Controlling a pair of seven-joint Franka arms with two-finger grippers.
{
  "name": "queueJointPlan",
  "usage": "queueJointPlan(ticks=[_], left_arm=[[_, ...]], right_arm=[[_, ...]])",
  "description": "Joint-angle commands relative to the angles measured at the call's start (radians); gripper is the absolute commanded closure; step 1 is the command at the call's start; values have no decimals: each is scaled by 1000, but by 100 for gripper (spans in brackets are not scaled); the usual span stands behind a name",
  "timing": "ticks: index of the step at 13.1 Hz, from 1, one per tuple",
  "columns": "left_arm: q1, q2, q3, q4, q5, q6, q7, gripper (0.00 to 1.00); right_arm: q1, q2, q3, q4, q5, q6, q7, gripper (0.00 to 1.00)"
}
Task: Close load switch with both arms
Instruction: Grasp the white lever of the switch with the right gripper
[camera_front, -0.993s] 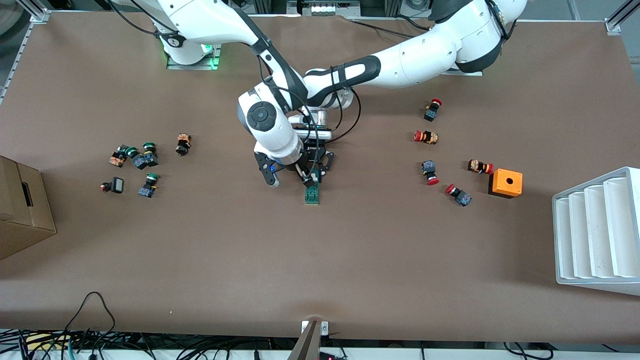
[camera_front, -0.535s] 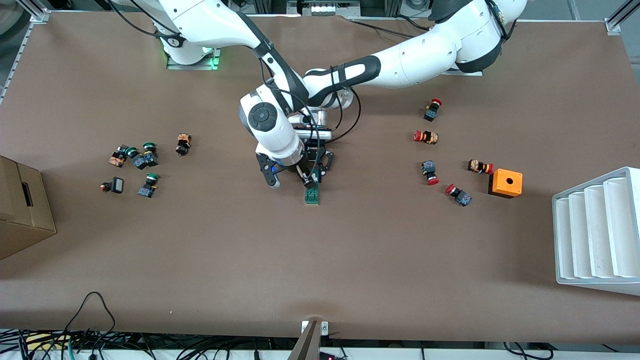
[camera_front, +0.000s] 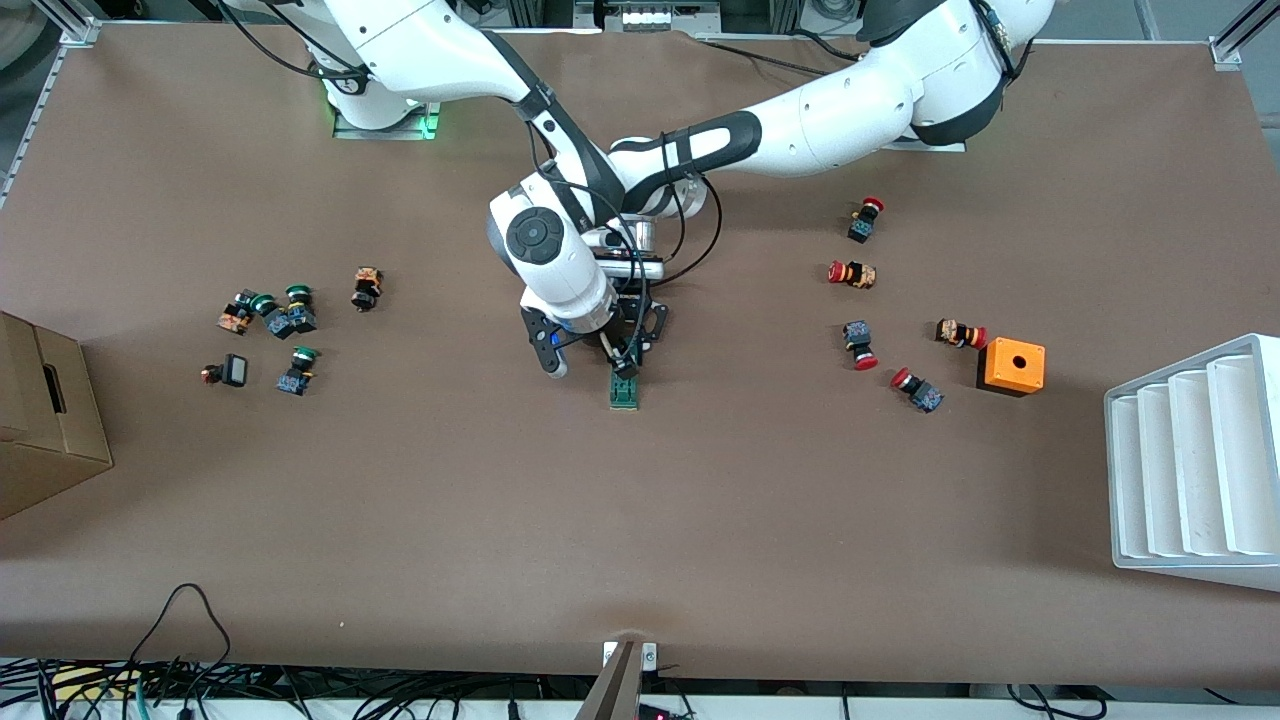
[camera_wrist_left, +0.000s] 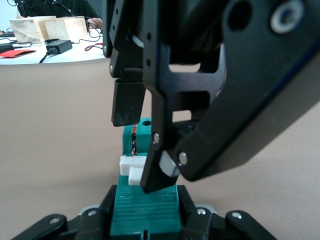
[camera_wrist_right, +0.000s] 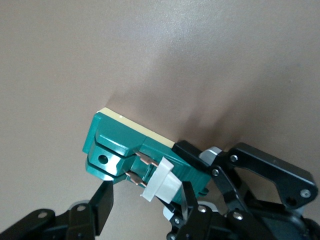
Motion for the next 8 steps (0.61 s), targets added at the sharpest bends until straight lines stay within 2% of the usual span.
queueJointPlan(ticks=[1, 6, 8], left_arm=[[1, 39, 2, 27, 17, 14, -15, 97], [1, 39, 4, 25, 17, 14, -15, 97], [1, 40, 2, 25, 17, 14, -15, 97]], right_arm=[[20, 25, -10, 25, 4, 6, 18, 37], [20, 28, -10, 22, -1, 6, 13, 37], [20, 31, -12, 23, -1, 6, 10, 42]])
